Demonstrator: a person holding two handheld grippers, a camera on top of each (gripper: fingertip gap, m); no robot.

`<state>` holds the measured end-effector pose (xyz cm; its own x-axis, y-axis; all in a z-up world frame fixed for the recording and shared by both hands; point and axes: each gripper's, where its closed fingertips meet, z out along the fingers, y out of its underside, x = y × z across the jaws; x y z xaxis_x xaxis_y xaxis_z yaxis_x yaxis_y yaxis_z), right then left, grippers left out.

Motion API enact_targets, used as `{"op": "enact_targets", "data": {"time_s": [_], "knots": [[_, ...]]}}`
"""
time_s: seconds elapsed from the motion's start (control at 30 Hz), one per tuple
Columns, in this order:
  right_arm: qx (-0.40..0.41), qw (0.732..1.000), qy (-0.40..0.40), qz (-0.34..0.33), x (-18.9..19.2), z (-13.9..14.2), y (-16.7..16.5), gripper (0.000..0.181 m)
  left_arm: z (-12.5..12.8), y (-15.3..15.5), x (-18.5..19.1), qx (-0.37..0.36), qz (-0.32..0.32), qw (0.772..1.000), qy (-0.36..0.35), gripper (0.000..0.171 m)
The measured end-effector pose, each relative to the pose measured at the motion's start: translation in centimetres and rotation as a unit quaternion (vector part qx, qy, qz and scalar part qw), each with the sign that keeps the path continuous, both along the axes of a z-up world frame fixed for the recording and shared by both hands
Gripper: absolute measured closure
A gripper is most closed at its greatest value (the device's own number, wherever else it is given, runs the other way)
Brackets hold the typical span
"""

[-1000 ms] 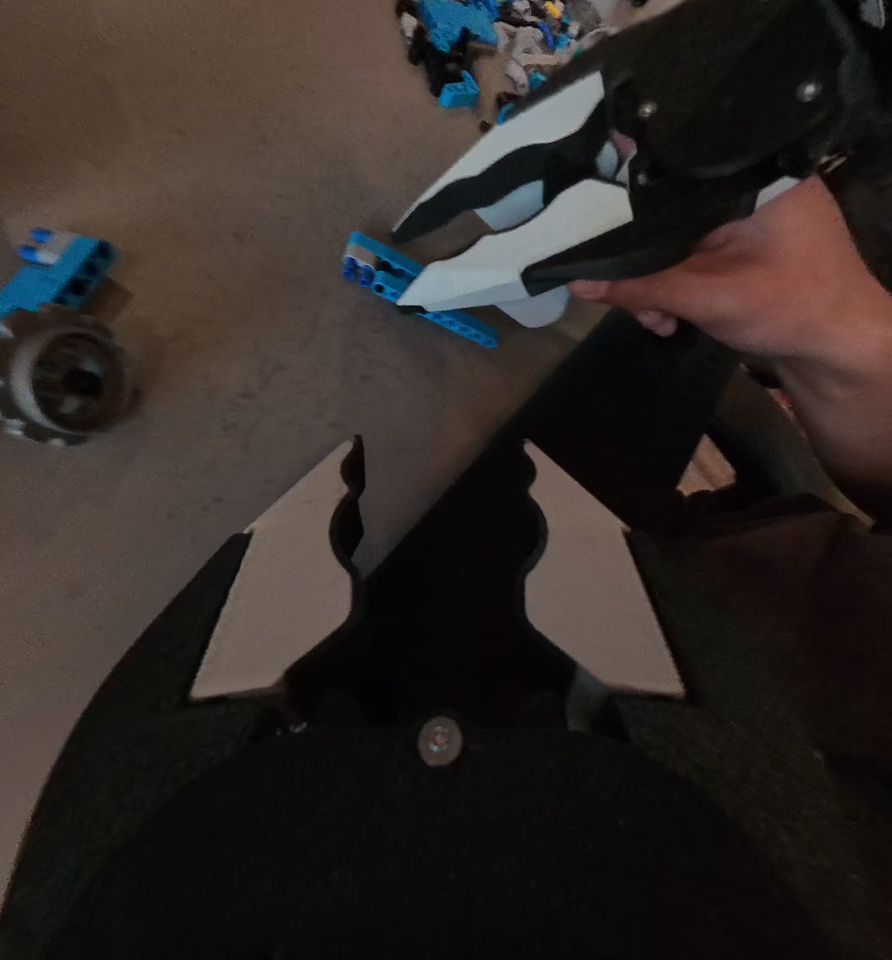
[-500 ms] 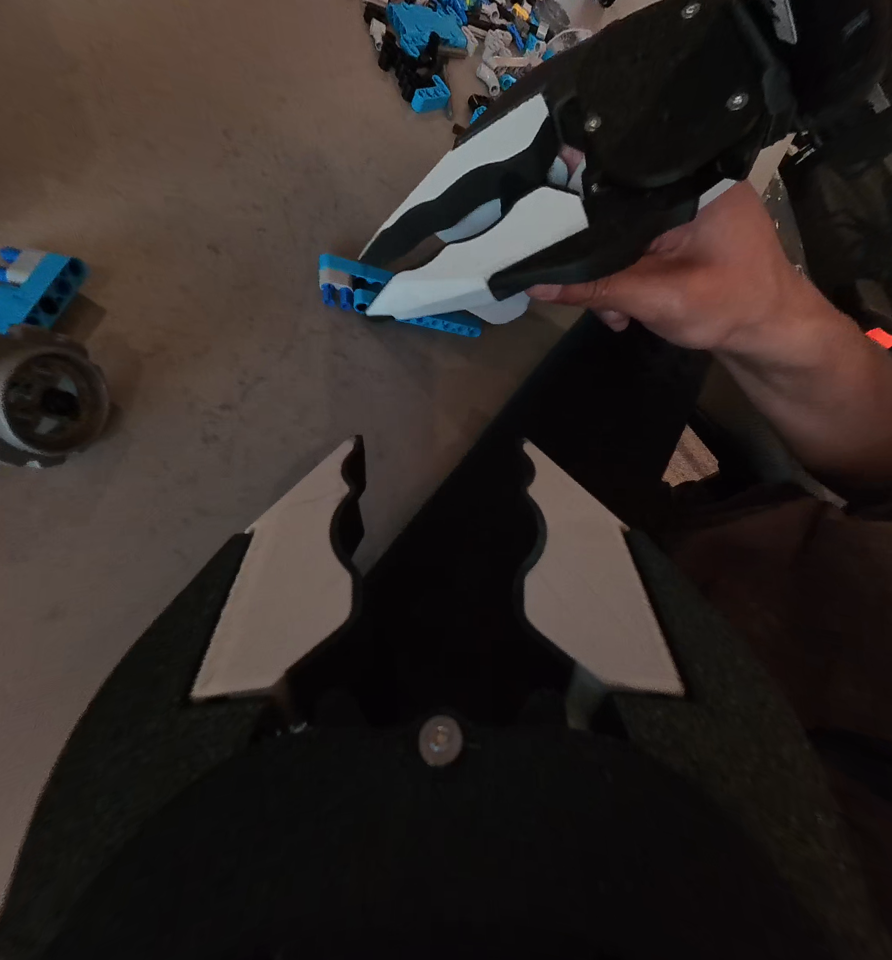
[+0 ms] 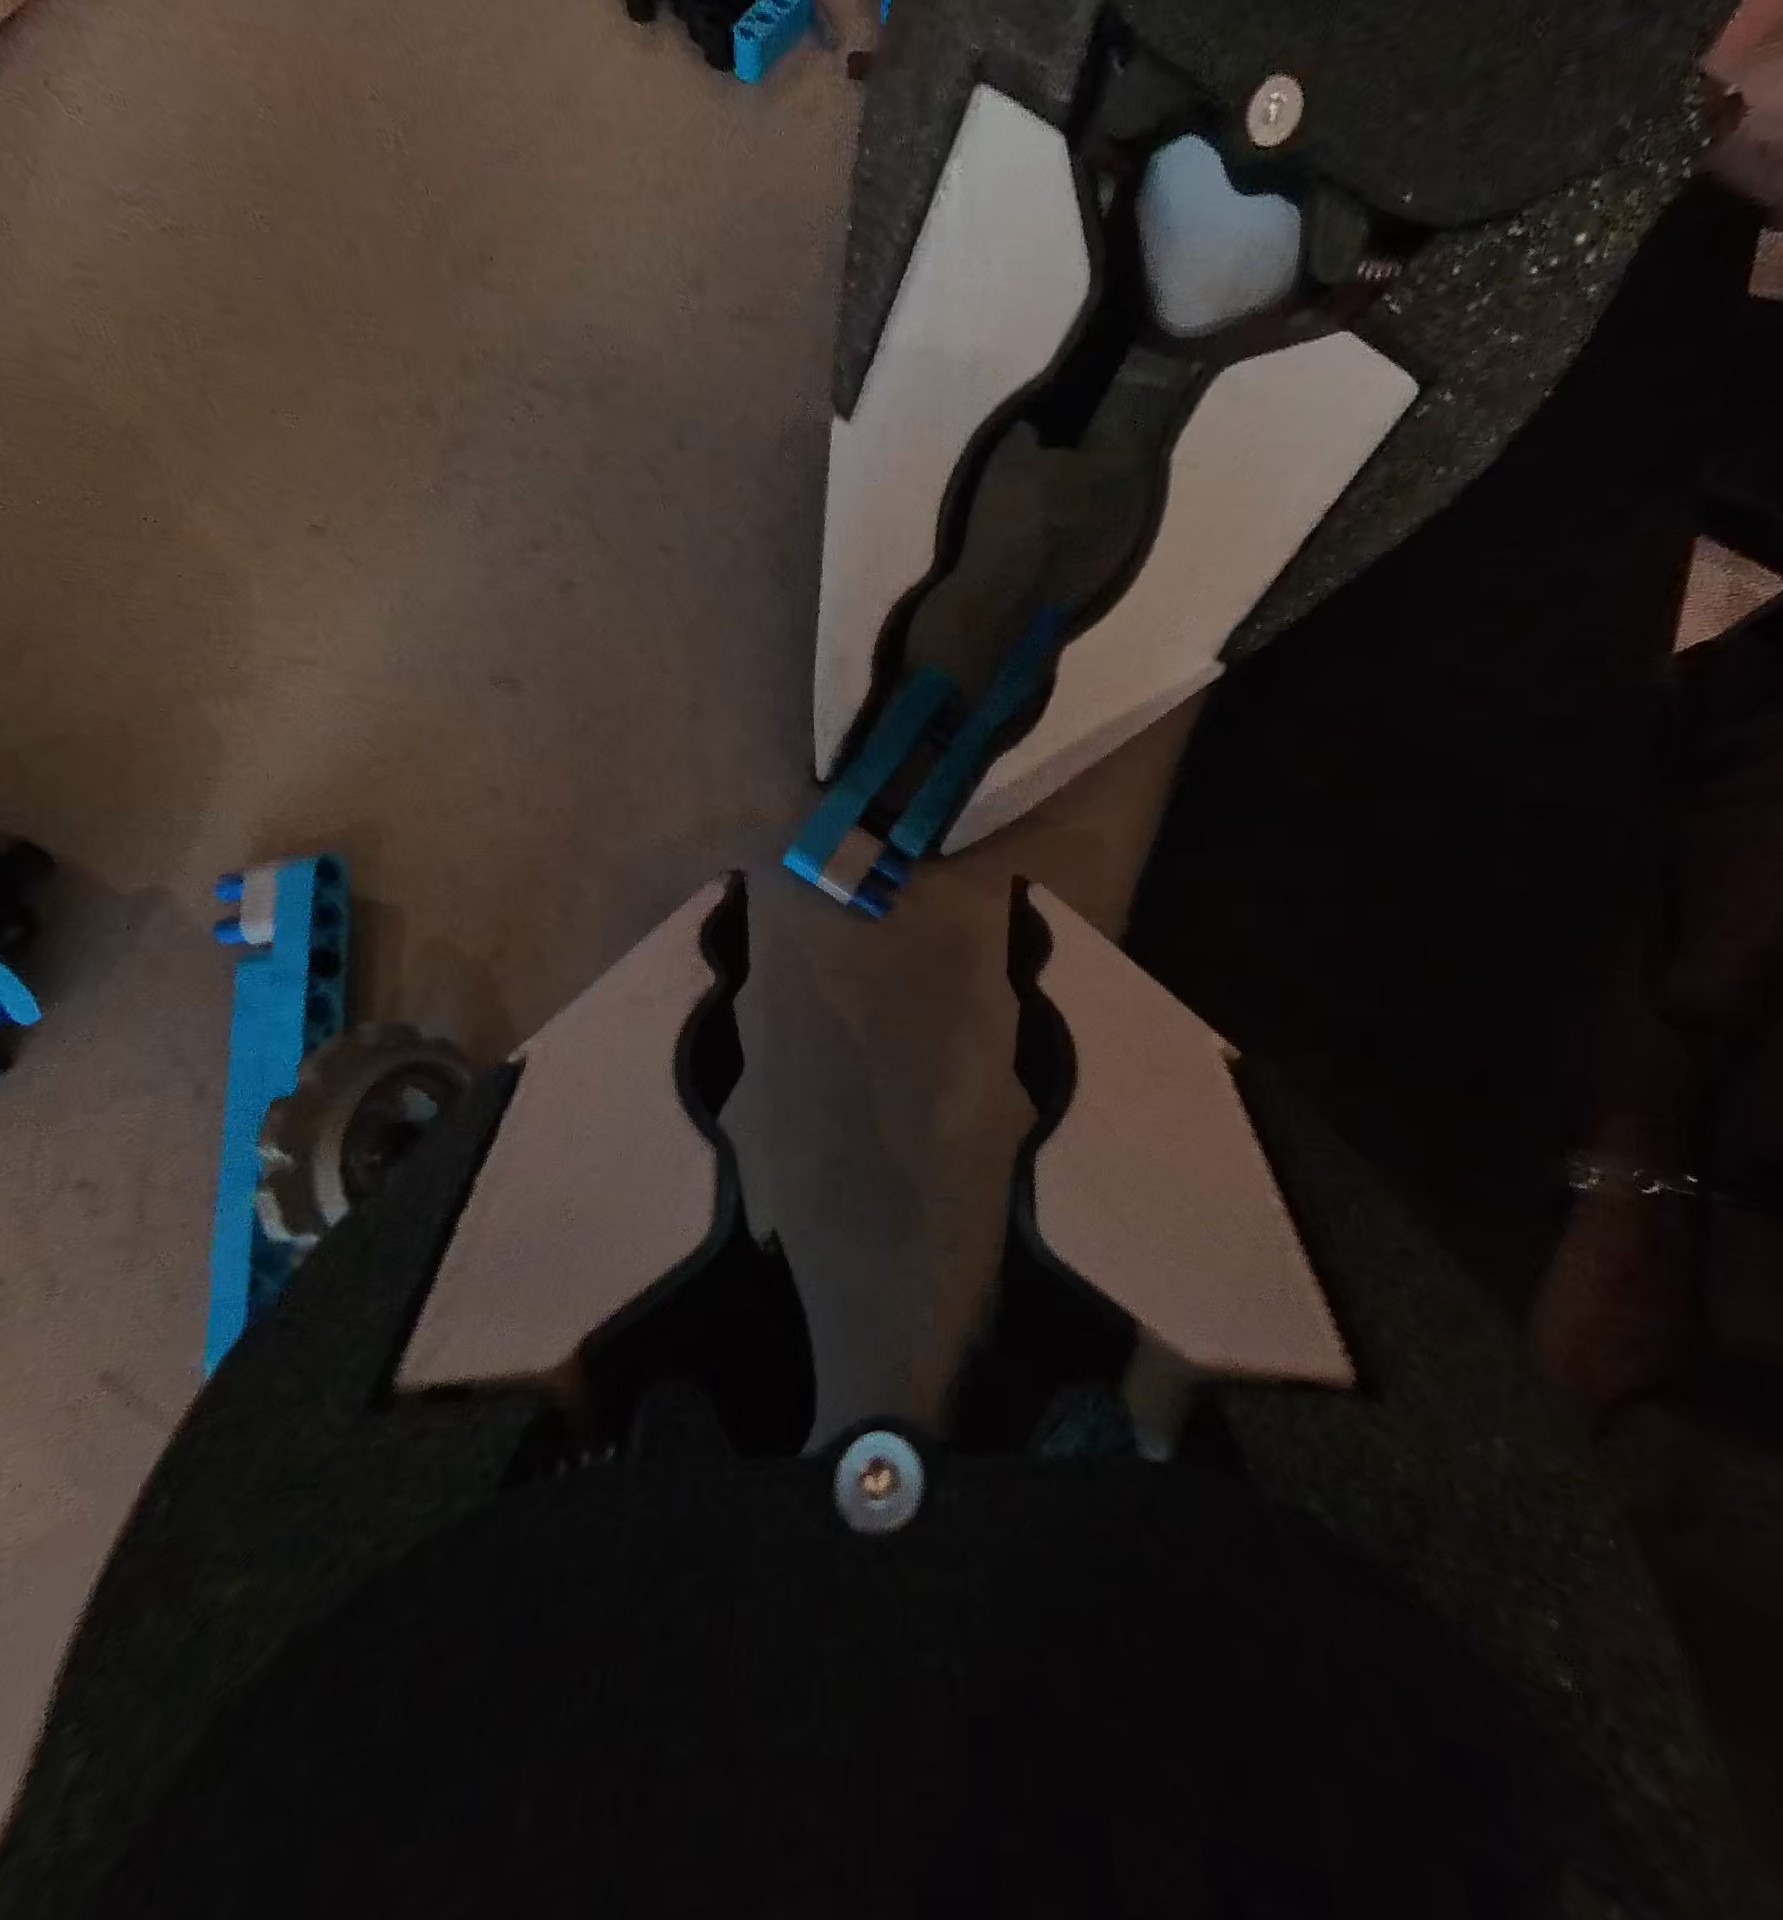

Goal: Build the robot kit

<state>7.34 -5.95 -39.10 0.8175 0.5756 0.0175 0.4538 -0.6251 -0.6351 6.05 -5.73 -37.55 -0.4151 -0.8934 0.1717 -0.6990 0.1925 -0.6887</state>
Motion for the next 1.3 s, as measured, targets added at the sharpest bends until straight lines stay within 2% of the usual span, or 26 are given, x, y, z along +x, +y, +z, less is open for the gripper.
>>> {"op": "enact_targets", "data": {"time_s": [0.17,0.23,0.33,0.47,0.6,0.73,0.93,1.1,1.23,1.3], "knots": [[-0.003,1.000,0.026,0.004,0.2,0.3,-0.2,0.140,-0.7,-0.4,1.1,-0.015,-0.029,0.999,0.024,0.121],[0.015,0.999,0.028,0.015,0.4,1.0,-0.8,0.140,-1.1,-0.6,1.4,-0.001,-0.051,0.998,0.024,0.122],[0.010,1.000,0.014,0.020,1.1,0.4,-2.0,0.140,-1.1,-0.6,1.7,0.002,-0.066,0.997,0.026,0.123],[0.010,0.999,0.045,0.012,0.9,0.0,-1.8,0.157,-1.2,-0.4,1.9,0.011,-0.075,0.997,0.025,0.130],[0.009,0.998,0.063,0.021,1.0,0.0,-1.7,0.158,-1.4,-0.4,1.7,0.026,-0.084,0.996,0.010,0.130],[0.012,0.997,0.063,0.041,1.0,0.0,-1.7,0.158,-1.4,-0.8,0.8,0.027,-0.098,0.994,0.027,0.140],[0.002,0.995,0.089,0.042,1.1,0.1,-1.5,0.158,-1.2,-1.0,0.7,-0.007,-0.085,0.996,0.039,0.136],[0.039,0.997,0.030,0.067,1.2,0.0,-1.5,0.158,-1.1,-1.2,0.9,-0.022,-0.066,0.996,0.053,0.135],[0.038,0.996,0.048,0.061,1.3,0.1,-1.6,0.157,-1.0,-1.2,0.9,-0.024,-0.057,0.997,0.055,0.134],[0.042,0.996,0.057,0.054,1.4,0.4,-1.6,0.140,-0.9,-1.2,0.9,-0.036,-0.052,0.996,0.058,0.132]]}}
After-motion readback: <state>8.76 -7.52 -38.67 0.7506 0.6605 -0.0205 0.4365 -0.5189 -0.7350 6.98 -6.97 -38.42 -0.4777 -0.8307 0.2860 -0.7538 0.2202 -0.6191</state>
